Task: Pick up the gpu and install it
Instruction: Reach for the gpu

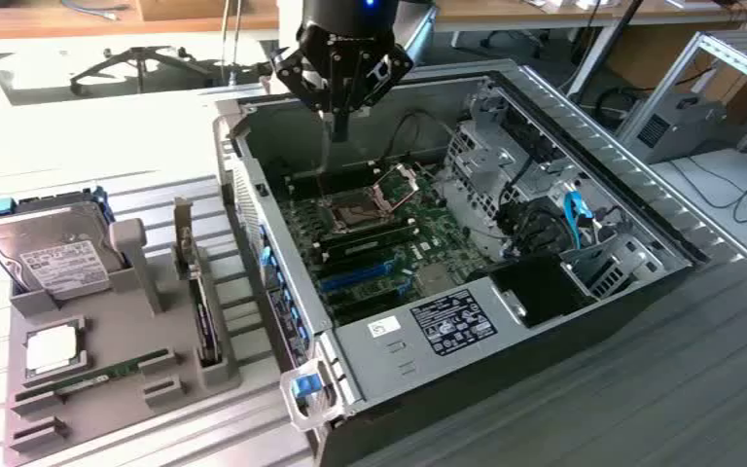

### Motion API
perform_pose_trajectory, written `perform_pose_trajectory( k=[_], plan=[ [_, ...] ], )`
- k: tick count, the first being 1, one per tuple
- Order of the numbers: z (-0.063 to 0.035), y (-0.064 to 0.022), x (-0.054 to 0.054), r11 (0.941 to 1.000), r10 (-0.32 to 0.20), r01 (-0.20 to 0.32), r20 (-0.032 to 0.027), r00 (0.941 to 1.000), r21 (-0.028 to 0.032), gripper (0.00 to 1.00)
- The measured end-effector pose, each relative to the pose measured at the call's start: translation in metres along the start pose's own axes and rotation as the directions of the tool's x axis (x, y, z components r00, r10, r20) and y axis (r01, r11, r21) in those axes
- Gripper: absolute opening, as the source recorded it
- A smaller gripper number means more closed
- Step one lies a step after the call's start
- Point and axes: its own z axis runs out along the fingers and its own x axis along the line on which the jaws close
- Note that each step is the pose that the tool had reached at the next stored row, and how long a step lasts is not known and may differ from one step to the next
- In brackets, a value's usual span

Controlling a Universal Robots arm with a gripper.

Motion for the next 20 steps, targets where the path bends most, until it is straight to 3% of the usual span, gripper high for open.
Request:
perform_pose_trajectory(
  k=[20],
  plan=[
    [-0.0003,-0.0009,0.012,1.0,0.0,0.0,0.0001,1.0,0.0,0.11]
  ],
)
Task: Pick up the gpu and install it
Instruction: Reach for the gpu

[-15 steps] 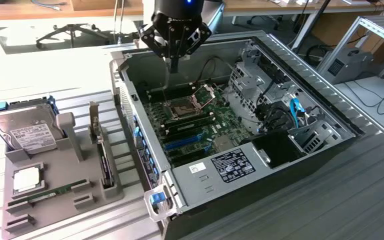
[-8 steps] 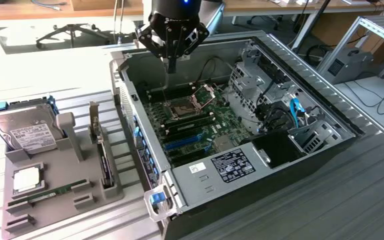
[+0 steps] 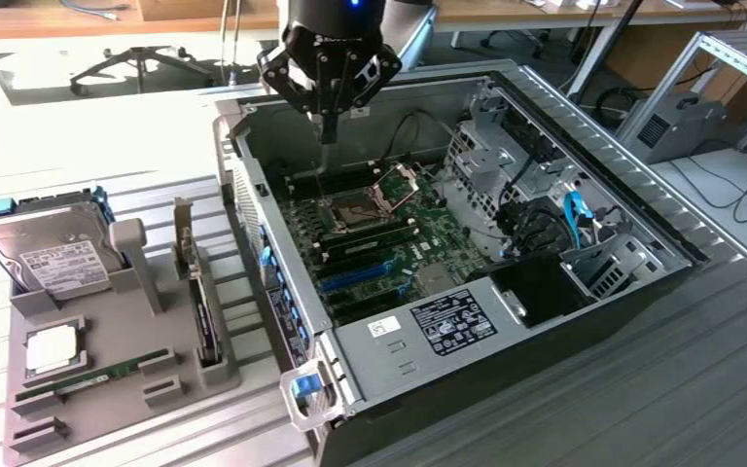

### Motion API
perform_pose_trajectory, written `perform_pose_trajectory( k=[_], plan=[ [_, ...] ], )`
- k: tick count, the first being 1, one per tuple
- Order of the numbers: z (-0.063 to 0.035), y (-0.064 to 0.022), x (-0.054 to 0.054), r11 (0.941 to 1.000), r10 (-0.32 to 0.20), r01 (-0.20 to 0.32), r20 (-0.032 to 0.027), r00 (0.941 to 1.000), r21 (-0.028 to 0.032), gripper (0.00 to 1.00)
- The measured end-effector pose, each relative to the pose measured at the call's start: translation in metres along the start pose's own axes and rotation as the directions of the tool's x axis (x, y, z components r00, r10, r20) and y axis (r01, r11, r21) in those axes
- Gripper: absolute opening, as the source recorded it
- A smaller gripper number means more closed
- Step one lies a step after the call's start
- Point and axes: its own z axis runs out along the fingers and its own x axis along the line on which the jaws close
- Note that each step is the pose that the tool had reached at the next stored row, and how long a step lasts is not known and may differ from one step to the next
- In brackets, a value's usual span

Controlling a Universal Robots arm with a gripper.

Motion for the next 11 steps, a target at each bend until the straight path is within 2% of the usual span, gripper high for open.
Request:
perform_pose_trajectory(
  k=[11],
  plan=[
    [-0.0001,-0.0004,0.0056,1.0,0.0,0.0,0.0,1.0,0.0,0.11]
  ],
)
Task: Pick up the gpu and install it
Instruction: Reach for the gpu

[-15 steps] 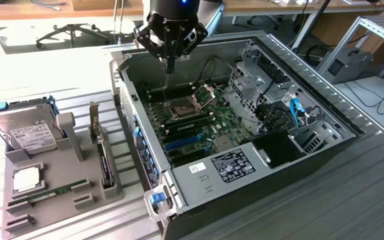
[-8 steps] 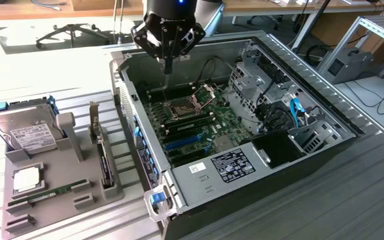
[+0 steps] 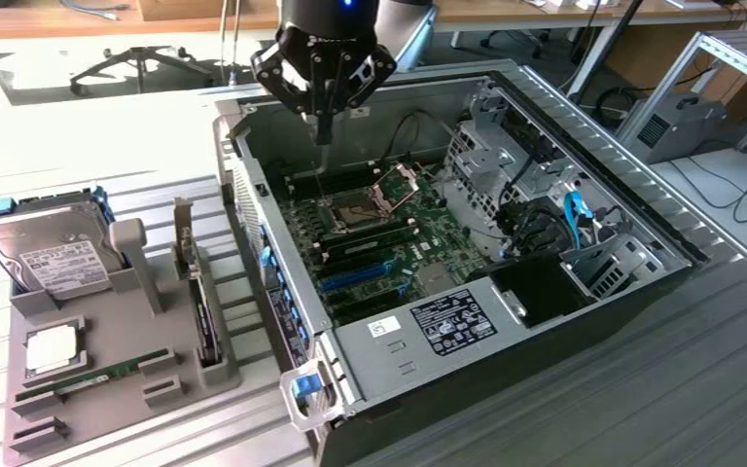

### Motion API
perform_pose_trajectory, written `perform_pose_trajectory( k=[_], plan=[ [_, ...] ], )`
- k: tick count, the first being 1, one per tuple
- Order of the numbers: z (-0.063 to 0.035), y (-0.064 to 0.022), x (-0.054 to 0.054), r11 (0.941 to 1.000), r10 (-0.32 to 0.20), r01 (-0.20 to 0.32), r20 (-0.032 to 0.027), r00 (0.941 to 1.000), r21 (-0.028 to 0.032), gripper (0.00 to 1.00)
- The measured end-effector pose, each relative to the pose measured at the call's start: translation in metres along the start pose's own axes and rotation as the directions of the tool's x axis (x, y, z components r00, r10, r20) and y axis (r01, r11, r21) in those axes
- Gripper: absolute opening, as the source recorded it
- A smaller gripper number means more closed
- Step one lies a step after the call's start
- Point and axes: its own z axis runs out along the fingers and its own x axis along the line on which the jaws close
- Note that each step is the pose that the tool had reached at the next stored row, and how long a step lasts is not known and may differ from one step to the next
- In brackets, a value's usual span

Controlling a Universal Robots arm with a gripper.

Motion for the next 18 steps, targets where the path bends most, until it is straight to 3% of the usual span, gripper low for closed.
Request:
perform_pose_trajectory(
  k=[18],
  plan=[
    [-0.0002,-0.0005,0.008,1.0,0.0,0.0,0.0,1.0,0.0001,0.11]
  ],
)
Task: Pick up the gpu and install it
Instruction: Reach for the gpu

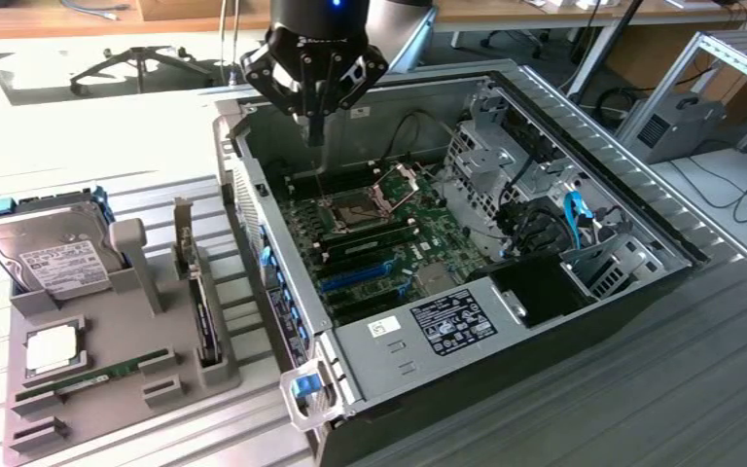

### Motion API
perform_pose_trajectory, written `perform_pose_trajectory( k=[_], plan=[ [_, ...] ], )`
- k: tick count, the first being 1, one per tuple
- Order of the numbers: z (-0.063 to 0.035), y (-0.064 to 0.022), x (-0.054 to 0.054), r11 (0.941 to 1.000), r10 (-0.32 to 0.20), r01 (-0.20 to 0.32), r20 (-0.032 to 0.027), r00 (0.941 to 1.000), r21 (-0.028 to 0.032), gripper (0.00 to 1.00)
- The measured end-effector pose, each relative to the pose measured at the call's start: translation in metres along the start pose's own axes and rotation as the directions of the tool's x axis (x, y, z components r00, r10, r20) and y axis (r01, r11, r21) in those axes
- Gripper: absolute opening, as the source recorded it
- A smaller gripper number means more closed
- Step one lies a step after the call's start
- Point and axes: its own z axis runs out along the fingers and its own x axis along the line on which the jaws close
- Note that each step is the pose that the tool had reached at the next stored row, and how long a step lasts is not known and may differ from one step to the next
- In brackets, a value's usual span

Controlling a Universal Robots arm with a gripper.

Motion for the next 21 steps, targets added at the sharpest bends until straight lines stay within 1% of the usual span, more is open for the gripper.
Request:
perform_pose_trajectory(
  k=[13,21],
  plan=[
    [-0.0001,-0.0004,0.006,1.0,0.0,0.0,0.0,1.0,-0.0001,0.11],
    [-0.0003,-0.0009,0.012,1.0,0.0,0.0,0.0,1.0,0.0,0.11]
  ],
)
